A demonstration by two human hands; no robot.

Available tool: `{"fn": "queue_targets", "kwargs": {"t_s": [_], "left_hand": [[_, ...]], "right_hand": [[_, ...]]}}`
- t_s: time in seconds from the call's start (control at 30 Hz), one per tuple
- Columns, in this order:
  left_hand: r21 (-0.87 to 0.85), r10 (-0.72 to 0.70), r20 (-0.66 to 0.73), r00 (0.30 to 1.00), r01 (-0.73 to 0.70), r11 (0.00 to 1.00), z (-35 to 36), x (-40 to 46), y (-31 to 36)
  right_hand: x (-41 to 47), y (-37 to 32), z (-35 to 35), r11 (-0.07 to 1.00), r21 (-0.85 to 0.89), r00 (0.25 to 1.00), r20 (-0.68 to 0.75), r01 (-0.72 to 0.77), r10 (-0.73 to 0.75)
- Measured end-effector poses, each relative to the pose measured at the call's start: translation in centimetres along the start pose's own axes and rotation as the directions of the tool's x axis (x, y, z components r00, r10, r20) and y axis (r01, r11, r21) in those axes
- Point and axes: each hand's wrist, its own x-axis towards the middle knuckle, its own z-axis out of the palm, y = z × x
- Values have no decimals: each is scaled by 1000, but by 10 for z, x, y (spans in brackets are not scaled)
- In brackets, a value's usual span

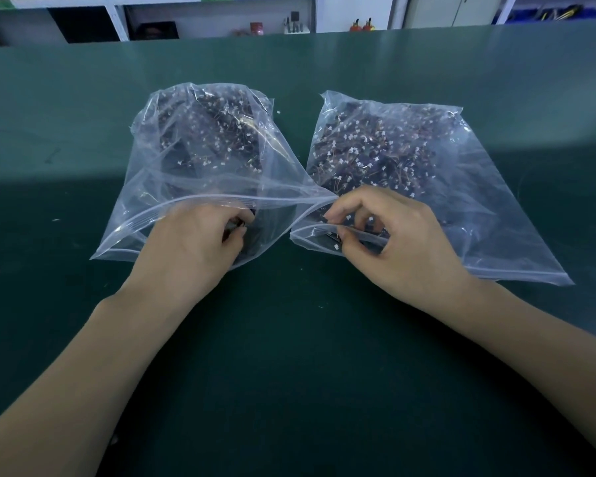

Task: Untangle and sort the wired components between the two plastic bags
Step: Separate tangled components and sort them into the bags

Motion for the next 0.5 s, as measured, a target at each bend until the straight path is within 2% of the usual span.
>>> {"fn": "queue_targets", "kwargs": {"t_s": [0.17,0.37,0.5], "left_hand": [[-66,89,-59,994,-93,993,-3,-4,15],[-64,185,-233,955,-205,977,-7,-8,28],[-174,236,-317,919,-300,938,-4,-12,38]], "right_hand": [[0,-1,-2,1000,-5,1000,6,-9,9],[0,-3,-2,1000,3,999,29,-16,16],[-2,-4,-1,1000,10,999,44,-6,6]]}}
